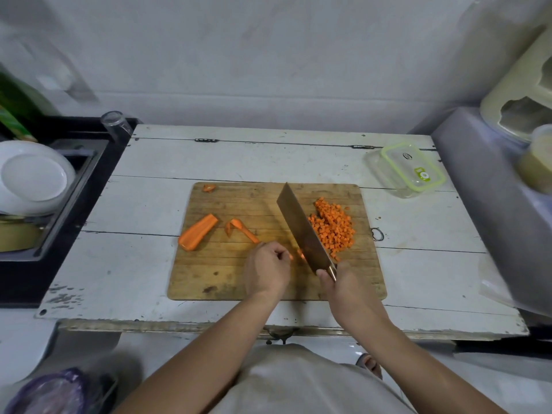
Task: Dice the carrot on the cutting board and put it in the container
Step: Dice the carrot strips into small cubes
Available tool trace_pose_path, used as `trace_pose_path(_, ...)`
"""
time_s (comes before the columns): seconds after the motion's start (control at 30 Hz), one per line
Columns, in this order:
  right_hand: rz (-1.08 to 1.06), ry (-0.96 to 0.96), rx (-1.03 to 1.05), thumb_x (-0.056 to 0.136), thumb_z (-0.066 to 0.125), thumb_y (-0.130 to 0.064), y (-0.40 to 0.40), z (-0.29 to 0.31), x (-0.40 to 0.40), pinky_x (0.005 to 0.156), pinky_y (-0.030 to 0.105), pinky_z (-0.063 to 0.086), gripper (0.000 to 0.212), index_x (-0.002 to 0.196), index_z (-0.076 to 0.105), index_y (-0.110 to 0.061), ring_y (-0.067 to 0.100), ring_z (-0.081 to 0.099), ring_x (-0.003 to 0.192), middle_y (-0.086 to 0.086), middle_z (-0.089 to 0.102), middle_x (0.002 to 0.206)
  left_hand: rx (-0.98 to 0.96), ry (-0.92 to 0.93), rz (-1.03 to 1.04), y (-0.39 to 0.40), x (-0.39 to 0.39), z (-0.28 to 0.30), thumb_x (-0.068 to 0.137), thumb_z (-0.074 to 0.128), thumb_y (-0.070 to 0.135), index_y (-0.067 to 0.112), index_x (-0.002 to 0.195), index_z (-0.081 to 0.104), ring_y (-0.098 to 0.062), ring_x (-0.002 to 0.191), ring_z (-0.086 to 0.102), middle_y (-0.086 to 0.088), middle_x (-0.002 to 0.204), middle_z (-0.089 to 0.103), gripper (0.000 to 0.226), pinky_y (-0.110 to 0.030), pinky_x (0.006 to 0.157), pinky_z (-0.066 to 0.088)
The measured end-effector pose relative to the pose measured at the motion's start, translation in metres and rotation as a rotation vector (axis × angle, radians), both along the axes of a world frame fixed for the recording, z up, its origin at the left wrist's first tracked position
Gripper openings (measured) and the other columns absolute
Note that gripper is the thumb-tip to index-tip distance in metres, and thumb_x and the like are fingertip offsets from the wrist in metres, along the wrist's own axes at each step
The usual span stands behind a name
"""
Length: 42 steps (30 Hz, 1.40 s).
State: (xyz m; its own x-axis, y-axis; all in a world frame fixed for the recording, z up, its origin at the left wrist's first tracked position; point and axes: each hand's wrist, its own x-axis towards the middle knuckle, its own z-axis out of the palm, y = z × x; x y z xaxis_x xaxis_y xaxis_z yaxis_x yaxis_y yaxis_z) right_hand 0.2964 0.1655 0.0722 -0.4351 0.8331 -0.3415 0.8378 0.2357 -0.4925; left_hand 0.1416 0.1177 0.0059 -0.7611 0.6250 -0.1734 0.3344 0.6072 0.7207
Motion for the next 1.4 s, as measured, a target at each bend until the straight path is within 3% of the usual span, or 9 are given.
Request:
trace_pose_path(0.1, -0.026, -0.001, -0.006, 0.103, 0.043, -0.049, 0.0, 0.003, 0.005, 0.05, 0.028, 0.031, 0.03, 0.092, 0.048, -0.021, 0.009, 0.05, 0.065, -0.005, 0.056, 0.075, 0.023, -0.05, 0.006, -0.002, -0.002, -0.002, 0.099, 0.061, 0.027, 0.028, 0.09, 0.073, -0.01, 0.088, 0.062, 0.01, 0.097, 0.065, 0.015, -0.029, 0.075, 0.052)
trace_pose_path(0.27, -0.018, -0.03, -0.014, 0.103, 0.044, -0.049, 0.001, 0.004, 0.006, 0.049, 0.027, 0.03, 0.031, 0.091, 0.049, -0.021, 0.007, 0.05, 0.065, -0.005, 0.056, 0.075, 0.066, -0.101, -0.016, -0.004, -0.002, -0.005, 0.097, 0.062, 0.027, 0.033, 0.089, 0.07, -0.01, 0.092, 0.063, 0.011, 0.096, 0.066, 0.013, -0.031, 0.08, 0.055)
trace_pose_path(0.47, 0.012, -0.006, -0.011, 0.103, 0.046, -0.048, -0.002, 0.008, 0.004, 0.058, 0.035, 0.041, 0.035, 0.079, 0.049, -0.021, 0.018, 0.057, 0.07, -0.002, 0.058, 0.074, 0.108, -0.066, -0.067, -0.01, 0.001, -0.007, 0.091, 0.073, 0.031, 0.034, 0.095, 0.07, -0.009, 0.097, 0.06, 0.018, 0.096, 0.058, 0.006, -0.036, 0.089, 0.054)
trace_pose_path(0.83, -0.01, -0.026, -0.034, 0.102, 0.046, -0.051, 0.004, -0.008, -0.006, 0.07, 0.039, 0.05, 0.036, 0.094, 0.057, -0.017, 0.027, 0.063, 0.083, 0.003, 0.064, 0.084, -0.08, 0.104, -0.137, 0.009, -0.001, 0.007, 0.092, 0.069, 0.041, 0.037, 0.096, 0.07, -0.017, 0.111, 0.049, 0.012, 0.109, 0.059, 0.005, -0.039, 0.098, 0.04)
trace_pose_path(1.13, 0.033, -0.05, 0.061, 0.103, 0.046, -0.046, -0.007, -0.009, -0.012, 0.063, 0.035, 0.039, 0.033, 0.101, 0.056, -0.015, 0.025, 0.056, 0.077, 0.004, 0.062, 0.087, -0.191, 0.158, -0.148, 0.013, 0.003, 0.012, 0.095, 0.065, 0.04, 0.034, 0.101, 0.072, -0.02, 0.115, 0.046, 0.007, 0.116, 0.057, 0.011, -0.039, 0.095, 0.036)
trace_pose_path(1.3, -0.031, -0.065, 0.04, 0.103, 0.045, -0.047, 0.007, -0.01, -0.007, 0.068, 0.039, 0.049, 0.033, 0.106, 0.054, -0.016, 0.033, 0.066, 0.087, 0.009, 0.069, 0.095, -0.162, 0.157, -0.149, 0.012, 0.005, 0.01, 0.095, 0.066, 0.037, 0.035, 0.091, 0.071, -0.017, 0.111, 0.046, 0.011, 0.108, 0.054, 0.007, -0.038, 0.094, 0.034)
trace_pose_path(1.4, -0.047, -0.068, -0.005, 0.103, 0.045, -0.049, 0.026, -0.006, -0.001, 0.069, 0.038, 0.05, 0.034, 0.106, 0.055, -0.016, 0.029, 0.064, 0.084, 0.006, 0.067, 0.091, -0.125, 0.083, -0.16, 0.01, 0.001, 0.007, 0.097, 0.065, 0.036, 0.036, 0.094, 0.073, -0.013, 0.107, 0.043, 0.013, 0.106, 0.052, 0.008, -0.038, 0.1, 0.034)
